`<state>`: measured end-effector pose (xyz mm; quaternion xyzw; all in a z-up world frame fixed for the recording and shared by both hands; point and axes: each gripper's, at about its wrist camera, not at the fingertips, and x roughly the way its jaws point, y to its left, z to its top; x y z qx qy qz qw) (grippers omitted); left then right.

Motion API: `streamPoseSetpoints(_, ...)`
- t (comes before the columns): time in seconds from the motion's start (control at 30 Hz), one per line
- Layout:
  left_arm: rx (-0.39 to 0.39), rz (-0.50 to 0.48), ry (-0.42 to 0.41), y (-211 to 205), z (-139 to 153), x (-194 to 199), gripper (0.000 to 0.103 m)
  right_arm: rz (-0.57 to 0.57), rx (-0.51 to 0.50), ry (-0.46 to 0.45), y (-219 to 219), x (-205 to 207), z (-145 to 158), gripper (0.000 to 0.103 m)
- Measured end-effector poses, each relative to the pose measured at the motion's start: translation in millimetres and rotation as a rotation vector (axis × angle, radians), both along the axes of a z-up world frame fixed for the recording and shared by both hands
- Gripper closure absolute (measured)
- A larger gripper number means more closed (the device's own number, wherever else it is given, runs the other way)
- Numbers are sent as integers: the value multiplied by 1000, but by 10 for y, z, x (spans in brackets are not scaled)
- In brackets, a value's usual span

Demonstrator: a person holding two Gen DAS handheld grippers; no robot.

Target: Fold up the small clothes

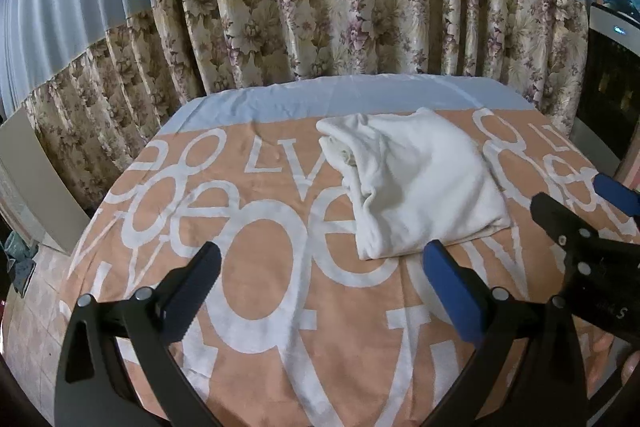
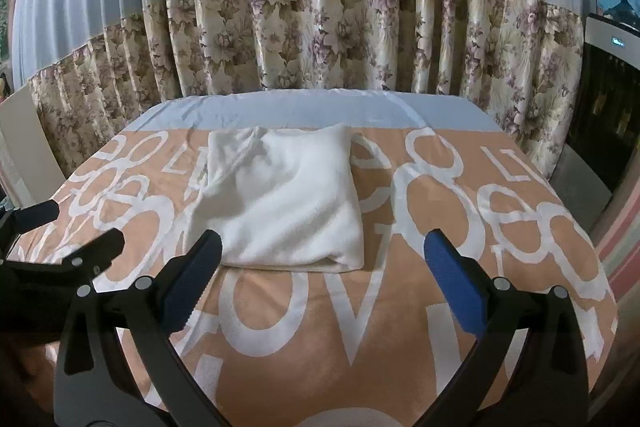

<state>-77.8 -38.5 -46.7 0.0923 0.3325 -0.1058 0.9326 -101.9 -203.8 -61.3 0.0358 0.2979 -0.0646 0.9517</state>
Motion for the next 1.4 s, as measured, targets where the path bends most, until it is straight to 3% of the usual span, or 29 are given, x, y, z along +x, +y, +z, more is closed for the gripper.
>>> streamPoseSetpoints(0.4,-67,3,8,90,159,10,2,-29,5,-11,-33,16,114,3)
streamPoseSetpoints(1.4,-66,-4,-13,62,276,27,2,-28,-15,-8,-8,38,131,3)
